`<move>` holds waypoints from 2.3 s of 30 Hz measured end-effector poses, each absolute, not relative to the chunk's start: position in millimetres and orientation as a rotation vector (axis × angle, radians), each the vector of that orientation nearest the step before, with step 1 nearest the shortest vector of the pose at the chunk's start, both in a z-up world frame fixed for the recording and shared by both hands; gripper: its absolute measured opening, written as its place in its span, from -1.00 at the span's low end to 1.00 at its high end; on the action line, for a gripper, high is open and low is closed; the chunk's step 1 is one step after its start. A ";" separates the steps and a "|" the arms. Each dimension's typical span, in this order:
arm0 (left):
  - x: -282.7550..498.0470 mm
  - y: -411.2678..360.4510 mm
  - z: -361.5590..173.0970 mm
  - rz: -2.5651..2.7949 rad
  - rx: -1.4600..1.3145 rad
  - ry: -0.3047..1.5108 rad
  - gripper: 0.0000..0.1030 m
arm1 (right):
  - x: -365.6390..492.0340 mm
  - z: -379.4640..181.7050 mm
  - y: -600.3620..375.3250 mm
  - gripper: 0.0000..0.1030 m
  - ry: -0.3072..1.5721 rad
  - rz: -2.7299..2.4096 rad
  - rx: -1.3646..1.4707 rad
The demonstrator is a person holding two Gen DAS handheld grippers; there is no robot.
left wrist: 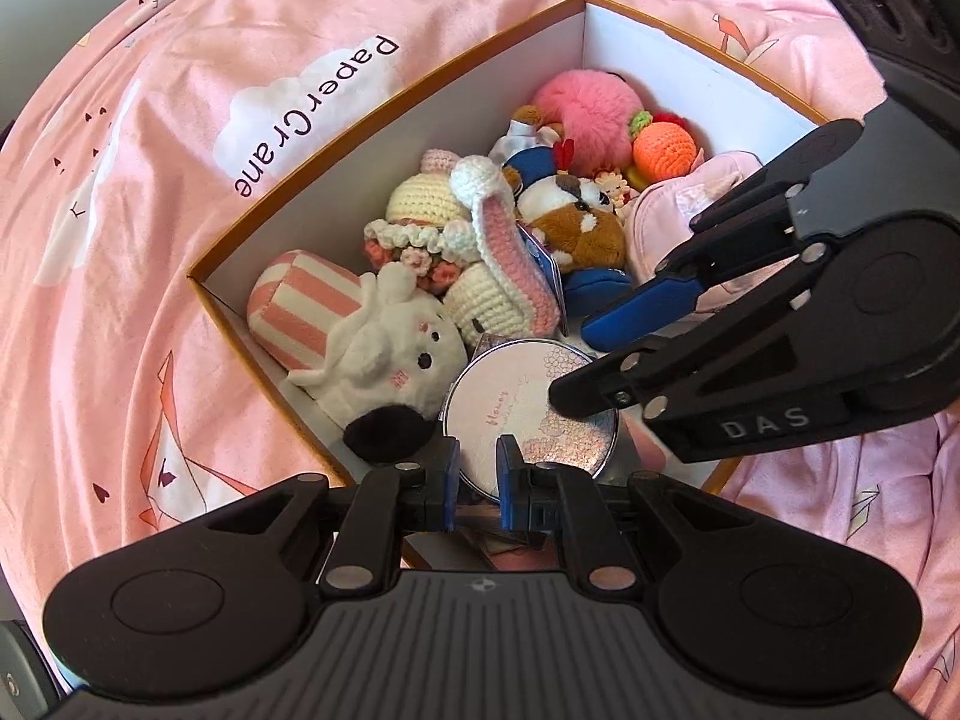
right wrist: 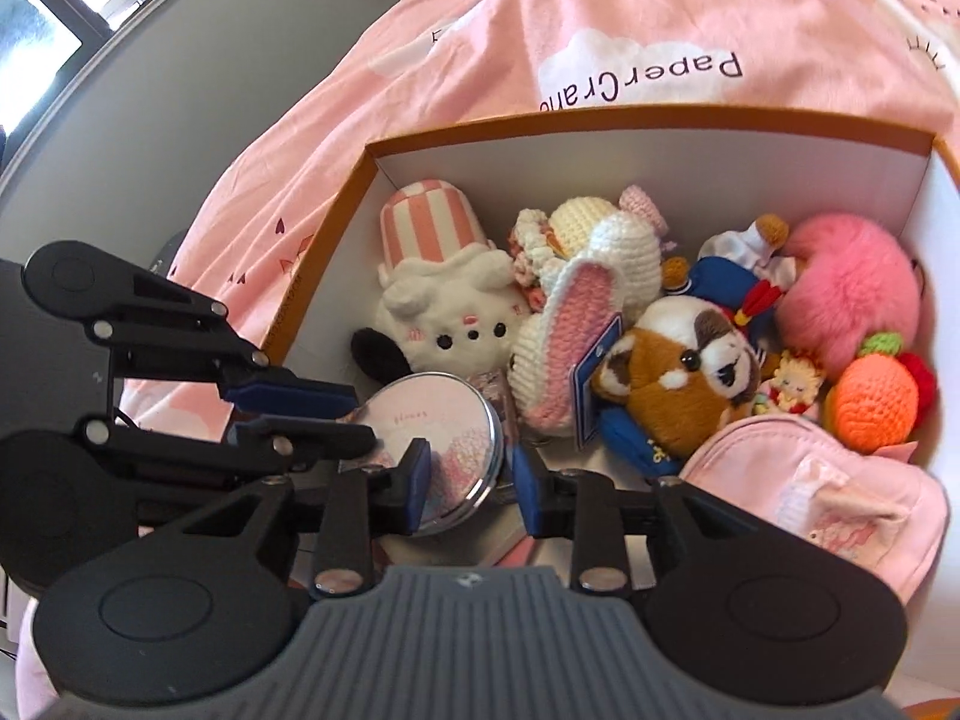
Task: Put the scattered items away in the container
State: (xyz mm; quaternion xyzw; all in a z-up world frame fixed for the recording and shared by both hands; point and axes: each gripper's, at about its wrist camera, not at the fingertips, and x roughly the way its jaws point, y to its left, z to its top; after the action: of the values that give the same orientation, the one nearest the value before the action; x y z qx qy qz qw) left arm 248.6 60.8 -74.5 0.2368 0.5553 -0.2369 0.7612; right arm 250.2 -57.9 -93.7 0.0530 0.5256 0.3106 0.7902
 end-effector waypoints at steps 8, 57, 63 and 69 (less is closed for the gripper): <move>235.1 60.8 -56.1 -0.441 0.472 1.147 -0.67 | 236.2 -62.9 -74.1 -0.09 1.011 0.641 0.059; 89.5 37.4 -0.6 0.060 0.036 0.777 0.72 | 92.4 6.8 -129.0 0.52 0.607 0.323 -0.054; 101.6 38.3 -18.9 0.062 0.033 0.818 0.72 | 105.2 -11.7 -126.5 0.52 0.652 0.306 -0.063; 112.9 39.5 -32.1 0.061 0.026 0.848 0.72 | 117.1 -26.9 -124.9 0.52 0.688 0.293 -0.066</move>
State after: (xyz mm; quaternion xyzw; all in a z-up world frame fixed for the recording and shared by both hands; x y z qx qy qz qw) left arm 112.9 39.5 -32.1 0.0124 0.4114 0.0296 0.9109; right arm 117.1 -124.9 -26.9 -0.0325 0.3361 0.1430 0.9303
